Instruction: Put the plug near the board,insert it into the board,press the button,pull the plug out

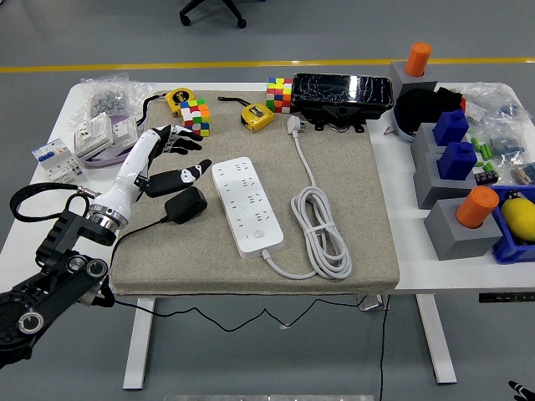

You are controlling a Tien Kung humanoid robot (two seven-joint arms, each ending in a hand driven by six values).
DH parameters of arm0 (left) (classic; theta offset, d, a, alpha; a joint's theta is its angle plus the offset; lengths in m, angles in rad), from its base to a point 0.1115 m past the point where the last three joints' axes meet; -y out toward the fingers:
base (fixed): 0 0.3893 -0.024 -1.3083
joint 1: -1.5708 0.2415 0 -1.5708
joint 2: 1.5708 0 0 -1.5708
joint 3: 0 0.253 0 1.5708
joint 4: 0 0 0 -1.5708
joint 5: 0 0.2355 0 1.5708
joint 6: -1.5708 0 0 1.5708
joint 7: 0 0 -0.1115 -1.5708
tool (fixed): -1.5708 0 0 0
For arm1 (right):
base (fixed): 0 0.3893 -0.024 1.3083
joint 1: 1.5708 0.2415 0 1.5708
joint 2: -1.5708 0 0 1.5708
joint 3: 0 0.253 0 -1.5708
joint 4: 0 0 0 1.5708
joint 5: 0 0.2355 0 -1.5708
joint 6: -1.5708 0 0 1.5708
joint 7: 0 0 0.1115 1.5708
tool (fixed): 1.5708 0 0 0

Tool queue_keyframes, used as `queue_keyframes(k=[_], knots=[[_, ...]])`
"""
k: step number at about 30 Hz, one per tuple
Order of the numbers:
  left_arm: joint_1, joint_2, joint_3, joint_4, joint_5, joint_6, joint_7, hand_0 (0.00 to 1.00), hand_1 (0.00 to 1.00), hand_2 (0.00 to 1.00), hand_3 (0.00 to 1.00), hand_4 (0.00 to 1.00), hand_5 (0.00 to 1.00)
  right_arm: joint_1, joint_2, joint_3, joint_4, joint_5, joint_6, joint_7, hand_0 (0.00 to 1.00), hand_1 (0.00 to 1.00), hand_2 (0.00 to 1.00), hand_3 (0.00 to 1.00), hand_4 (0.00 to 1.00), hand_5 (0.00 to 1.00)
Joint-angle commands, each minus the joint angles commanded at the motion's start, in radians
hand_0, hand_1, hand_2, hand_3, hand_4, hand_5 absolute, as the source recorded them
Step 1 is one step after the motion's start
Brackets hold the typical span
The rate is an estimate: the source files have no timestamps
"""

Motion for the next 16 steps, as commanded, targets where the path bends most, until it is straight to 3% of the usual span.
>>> queue_keyframes(k=[5, 6, 16], knots=[[-0.002, 0.002, 0.004, -0.002, 0.0, -0.002, 0.002, 0.597, 0.637, 0.568, 0.588, 0.787, 0.179, 0.0, -0.001, 0.0, -0.001, 0.0, -0.001, 0.0, 0.573, 0.632, 0.616, 0.542, 0.887, 0.417], [-0.003, 0.003, 0.004, -0.002, -0.001, -0.002, 0.002, 0.598, 0.509, 0.558, 0.588, 0.787, 0.181, 0.0, -0.001, 0.0, -0.001, 0.0, -0.001, 0.0, 0.574, 0.633, 0.616, 0.542, 0.887, 0.418], [-0.011, 0.006, 0.023, 0.006, -0.005, -0.002, 0.004, 0.594, 0.509, 0.556, 0.588, 0.786, 0.181, -0.003, -0.001, -0.016, -0.002, 0.006, 0.0, 0.0, 0.574, 0.633, 0.615, 0.542, 0.887, 0.417]])
